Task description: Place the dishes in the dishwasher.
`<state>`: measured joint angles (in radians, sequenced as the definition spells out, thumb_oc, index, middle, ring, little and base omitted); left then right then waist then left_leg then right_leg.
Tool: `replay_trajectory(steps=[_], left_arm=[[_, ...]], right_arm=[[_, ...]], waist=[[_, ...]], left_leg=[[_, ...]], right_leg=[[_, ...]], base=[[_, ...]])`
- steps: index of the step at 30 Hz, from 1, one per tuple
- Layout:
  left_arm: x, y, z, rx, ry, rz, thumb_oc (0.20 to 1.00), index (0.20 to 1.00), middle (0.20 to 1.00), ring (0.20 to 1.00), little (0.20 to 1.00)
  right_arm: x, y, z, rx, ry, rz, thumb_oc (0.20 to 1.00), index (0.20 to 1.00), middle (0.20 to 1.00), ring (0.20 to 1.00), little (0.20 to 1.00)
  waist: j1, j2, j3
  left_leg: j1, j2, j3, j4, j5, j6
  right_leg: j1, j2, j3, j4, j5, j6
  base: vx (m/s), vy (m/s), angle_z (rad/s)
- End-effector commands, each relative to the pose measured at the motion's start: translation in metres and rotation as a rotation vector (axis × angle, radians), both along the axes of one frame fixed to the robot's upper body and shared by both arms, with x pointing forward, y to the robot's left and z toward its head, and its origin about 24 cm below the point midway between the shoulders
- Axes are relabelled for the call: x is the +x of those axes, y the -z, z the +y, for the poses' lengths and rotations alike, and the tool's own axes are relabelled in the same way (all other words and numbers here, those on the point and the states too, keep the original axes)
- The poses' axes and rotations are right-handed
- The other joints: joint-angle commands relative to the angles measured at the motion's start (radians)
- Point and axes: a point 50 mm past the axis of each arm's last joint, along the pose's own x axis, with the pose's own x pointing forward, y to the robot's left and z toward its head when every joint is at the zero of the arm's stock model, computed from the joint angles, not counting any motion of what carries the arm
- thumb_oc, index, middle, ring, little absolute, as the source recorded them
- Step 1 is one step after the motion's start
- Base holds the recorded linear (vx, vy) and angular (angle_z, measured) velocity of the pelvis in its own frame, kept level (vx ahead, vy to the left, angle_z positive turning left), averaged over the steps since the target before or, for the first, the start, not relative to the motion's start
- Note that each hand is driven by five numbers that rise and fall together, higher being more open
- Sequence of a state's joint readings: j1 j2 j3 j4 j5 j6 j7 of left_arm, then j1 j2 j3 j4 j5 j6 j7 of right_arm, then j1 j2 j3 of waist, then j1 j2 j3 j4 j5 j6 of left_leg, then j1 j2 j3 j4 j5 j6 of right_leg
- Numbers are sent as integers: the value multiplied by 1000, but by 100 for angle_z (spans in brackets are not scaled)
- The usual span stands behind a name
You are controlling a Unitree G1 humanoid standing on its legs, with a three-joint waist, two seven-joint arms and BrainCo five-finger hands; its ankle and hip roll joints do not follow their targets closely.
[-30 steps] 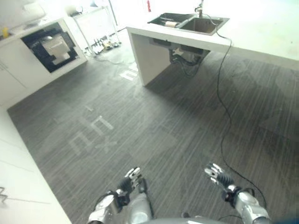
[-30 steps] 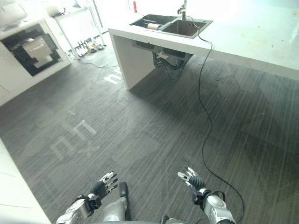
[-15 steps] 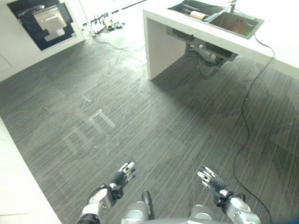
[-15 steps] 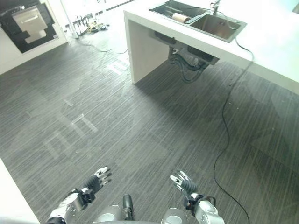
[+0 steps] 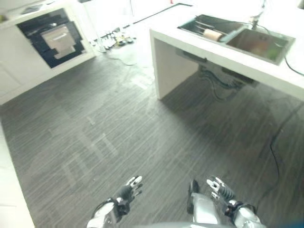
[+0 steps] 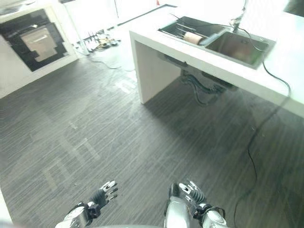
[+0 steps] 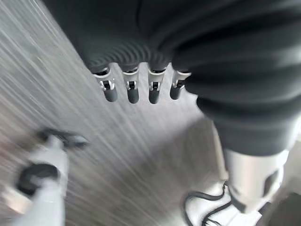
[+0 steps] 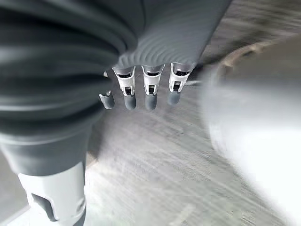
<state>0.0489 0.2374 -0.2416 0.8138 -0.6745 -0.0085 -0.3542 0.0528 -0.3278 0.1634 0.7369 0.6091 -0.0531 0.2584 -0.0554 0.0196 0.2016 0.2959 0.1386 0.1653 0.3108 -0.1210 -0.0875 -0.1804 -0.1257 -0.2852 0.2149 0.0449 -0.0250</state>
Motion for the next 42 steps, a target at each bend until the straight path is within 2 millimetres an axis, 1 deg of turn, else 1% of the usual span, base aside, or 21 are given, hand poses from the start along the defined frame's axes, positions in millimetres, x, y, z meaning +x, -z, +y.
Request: replay_trajectory(steps=[1, 3, 4, 5, 6, 7, 10, 11, 13, 16, 18, 21, 24, 25, 27, 29, 30, 31, 32, 35, 42], left_arm=[[19, -13, -3, 27, 67, -112, 1000, 1000, 1000, 1000, 1000], [22, -14, -2, 5, 54, -109, 1000, 1000, 1000, 1000, 1000], [23, -15, -2, 4, 55, -110, 1000, 1000, 1000, 1000, 1000], [23, -15, -2, 1, 58, -112, 1000, 1000, 1000, 1000, 1000], [24, -16, -3, 8, 69, -117, 1000, 1000, 1000, 1000, 1000], [24, -16, -3, 9, 68, -118, 1000, 1000, 1000, 1000, 1000], [18, -16, -2, 0, 46, -122, 1000, 1000, 1000, 1000, 1000], [15, -15, -2, -3, 29, -124, 1000, 1000, 1000, 1000, 1000], [10, -13, -2, -7, 20, -123, 1000, 1000, 1000, 1000, 1000], [14, -13, -4, 1, 53, -125, 1000, 1000, 1000, 1000, 1000], [17, -15, 2, 21, 78, -132, 1000, 1000, 1000, 1000, 1000], [21, -16, 11, 57, 115, -126, 1000, 1000, 1000, 1000, 1000], [22, -17, 13, 76, 138, -130, 1000, 1000, 1000, 1000, 1000], [22, -17, 14, 94, 131, -127, 1000, 1000, 1000, 1000, 1000], [23, -18, 16, 95, 112, -130, 1000, 1000, 1000, 1000, 1000], [25, -21, 17, 91, 121, -136, 1000, 1000, 1000, 1000, 1000], [26, -22, 18, 86, 105, -134, 1000, 1000, 1000, 1000, 1000], [25, -22, 18, 86, 103, -133, 1000, 1000, 1000, 1000, 1000], [22, -21, 20, 79, 90, -127, 1000, 1000, 1000, 1000, 1000], [18, -18, 20, 76, 97, -112, 1000, 1000, 1000, 1000, 1000], [14, -12, 10, 69, 115, -83, 1000, 1000, 1000, 1000, 1000]], right_arm=[[5, -9, -10, -22, -46, -50, 1000, 1000, 1000, 1000, 1000], [5, -11, -18, -51, -58, -50, 1000, 1000, 1000, 1000, 1000], [5, -11, -19, -50, -56, -51, 1000, 1000, 1000, 1000, 1000], [6, -11, -19, -46, -54, -54, 1000, 1000, 1000, 1000, 1000], [11, -12, -14, -48, -68, -61, 1000, 1000, 1000, 1000, 1000], [11, -12, -13, -49, -69, -61, 1000, 1000, 1000, 1000, 1000], [12, -13, -11, -55, -68, -54, 1000, 1000, 1000, 1000, 1000], [11, -12, -12, -58, -85, -51, 1000, 1000, 1000, 1000, 1000], [5, -10, -14, -63, -94, -47, 1000, 1000, 1000, 1000, 1000], [0, -6, -18, -60, -43, -33, 1000, 1000, 1000, 1000, 1000], [-9, 0, -13, -40, -20, -20, 1000, 1000, 1000, 1000, 1000], [-9, 1, -7, 2, 31, -28, 1000, 1000, 1000, 1000, 1000], [-8, 1, -4, 8, 33, -35, 1000, 1000, 1000, 1000, 1000], [-8, 1, -2, 8, 15, -37, 1000, 1000, 1000, 1000, 1000], [-6, 0, -2, 3, 0, -45, 1000, 1000, 1000, 1000, 1000], [-7, -1, -6, -6, 20, -46, 1000, 1000, 1000, 1000, 1000], [-8, -2, -9, -8, 20, -42, 1000, 1000, 1000, 1000, 1000], [-8, -2, -9, -8, 19, -42, 1000, 1000, 1000, 1000, 1000], [-8, -1, -8, -9, 4, -41, 1000, 1000, 1000, 1000, 1000], [-8, 0, -4, 1, -1, -38, 1000, 1000, 1000, 1000, 1000], [-7, 2, 0, 17, 7, -24, 1000, 1000, 1000, 1000, 1000]], waist=[[-3, -51, -12], [14, -58, 0], [17, -57, 2], [27, -53, 9], [36, -46, 14], [35, -47, 11], [50, -26, 10], [64, -19, 11], [70, -9, 15], [58, 2, 10], [56, 22, -3], [36, 24, 0], [30, 31, 1], [33, 36, 5], [27, 25, 11], [17, 7, 18], [8, -16, 21], [7, -17, 23], [-4, -24, 27], [-6, -21, 28], [-4, -26, 5]], left_leg=[[-230, -174, 24, 237, -39, 19], [-396, -121, 37, 451, 35, -4], [-409, -120, 36, 448, 33, -2], [-420, -130, 34, 403, 20, 10], [-362, -119, 56, 173, 6, 33], [-357, -121, 58, 139, 10, 36], [-338, -75, 6, -142, 66, 9], [-349, -22, -34, -218, 129, -21], [-364, 42, -26, -259, 186, -44], [-342, 69, 53, -268, 187, -41], [-298, 19, 42, -301, 146, 2], [-251, -57, 35, -340, 107, 75], [-242, -75, 43, -352, 95, 97], [-226, -87, 53, -369, 88, 111], [-215, -102, 55, -371, 74, 110], [-208, -117, 36, -357, 62, 92], [-191, -142, 22, -353, 37, 90], [-184, -144, 21, -355, 31, 91], [-147, -164, 13, -367, -7, 105], [-112, -171, 15, -370, -43, 117], [-131, -175, 40, -247, -85, 120]], right_leg=[[130, -18, -33, -171, -9, 113], [198, -9, -57, -196, -42, 73], [204, -6, -56, -196, -46, 70], [217, 3, -48, -195, -55, 69], [238, 23, -26, -200, -75, 78], [235, 23, -24, -200, -75, 80], [269, 46, 25, -227, -96, 97], [285, 50, 46, -238, -107, 103], [304, 38, 41, -230, -128, 109], [304, 9, -11, -167, -161, 116], [279, -6, -17, 9, -252, 117], [154, -3, 27, 331, -202, 171], [91, -5, 28, 443, -163, 195], [20, -42, 13, 535, -126, 216], [8, -25, -3, 432, -111, 208], [56, -4, -7, 202, -105, 183], [58, -26, -5, 3, -39, 193], [56, -29, -3, -7, -27, 198], [3, -63, 16, -36, 47, 234], [-38, -99, 5, -30, 86, 253], [38, -60, -47, -35, -21, 189]], base=[[303, -175, -33], [235, -156, -30], [211, -89, -26], [301, 46, -37], [304, 62, -56], [363, 146, -83], [265, 189, -54], [262, 192, -55], [317, 303, -72], [301, 428, -23], [459, 701, -7], [243, 402, 20], [84, 192, 38], [78, 193, 30], [155, 99, -4], [258, -77, -21], [228, -85, 32], [327, -101, 44], [257, -78, 15], [263, -115, -5], [268, -171, -8]])
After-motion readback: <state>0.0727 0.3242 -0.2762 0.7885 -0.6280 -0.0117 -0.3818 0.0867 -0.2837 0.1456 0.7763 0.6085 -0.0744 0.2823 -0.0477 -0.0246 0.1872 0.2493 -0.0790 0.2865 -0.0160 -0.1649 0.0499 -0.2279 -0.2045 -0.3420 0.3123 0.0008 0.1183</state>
